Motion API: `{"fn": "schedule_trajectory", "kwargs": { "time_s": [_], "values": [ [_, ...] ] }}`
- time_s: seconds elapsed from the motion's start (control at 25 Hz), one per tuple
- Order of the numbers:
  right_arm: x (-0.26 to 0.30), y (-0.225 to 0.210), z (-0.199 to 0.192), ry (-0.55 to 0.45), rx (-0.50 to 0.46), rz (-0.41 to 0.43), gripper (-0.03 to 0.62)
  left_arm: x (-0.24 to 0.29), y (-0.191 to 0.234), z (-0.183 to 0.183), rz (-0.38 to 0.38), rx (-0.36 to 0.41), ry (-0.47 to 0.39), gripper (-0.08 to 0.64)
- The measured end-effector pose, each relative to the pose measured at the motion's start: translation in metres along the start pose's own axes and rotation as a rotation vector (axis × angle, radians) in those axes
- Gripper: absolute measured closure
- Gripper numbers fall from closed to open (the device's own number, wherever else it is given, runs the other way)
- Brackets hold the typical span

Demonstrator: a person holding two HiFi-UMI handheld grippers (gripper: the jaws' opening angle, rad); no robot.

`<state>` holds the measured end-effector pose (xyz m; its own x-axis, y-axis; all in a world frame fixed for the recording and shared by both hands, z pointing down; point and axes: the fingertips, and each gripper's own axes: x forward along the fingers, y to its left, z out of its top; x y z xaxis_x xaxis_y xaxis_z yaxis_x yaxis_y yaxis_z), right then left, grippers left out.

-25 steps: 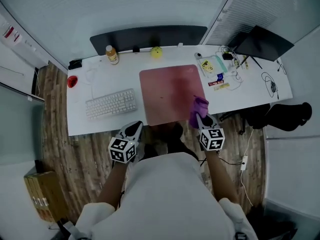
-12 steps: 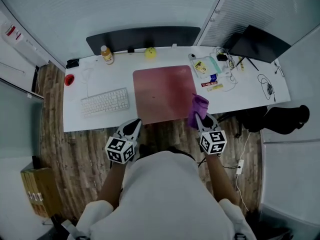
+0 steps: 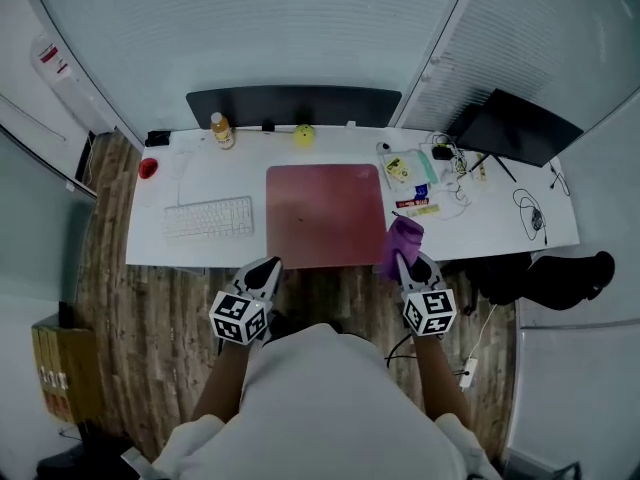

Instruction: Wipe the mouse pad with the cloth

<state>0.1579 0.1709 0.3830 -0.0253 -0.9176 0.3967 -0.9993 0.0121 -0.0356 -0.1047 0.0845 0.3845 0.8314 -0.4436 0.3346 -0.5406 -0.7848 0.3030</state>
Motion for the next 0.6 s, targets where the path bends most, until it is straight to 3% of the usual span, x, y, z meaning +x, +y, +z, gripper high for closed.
{"fn": "schedule_trajectory", "kwargs": {
  "time_s": [0.6],
  "values": [
    [0.0021,0.0031,0.0014,-0.009,0.007,0.053,0.517,0.0001,-0.002,0.0114,0.027,0.013,-0.02,0.54]
  ]
}}
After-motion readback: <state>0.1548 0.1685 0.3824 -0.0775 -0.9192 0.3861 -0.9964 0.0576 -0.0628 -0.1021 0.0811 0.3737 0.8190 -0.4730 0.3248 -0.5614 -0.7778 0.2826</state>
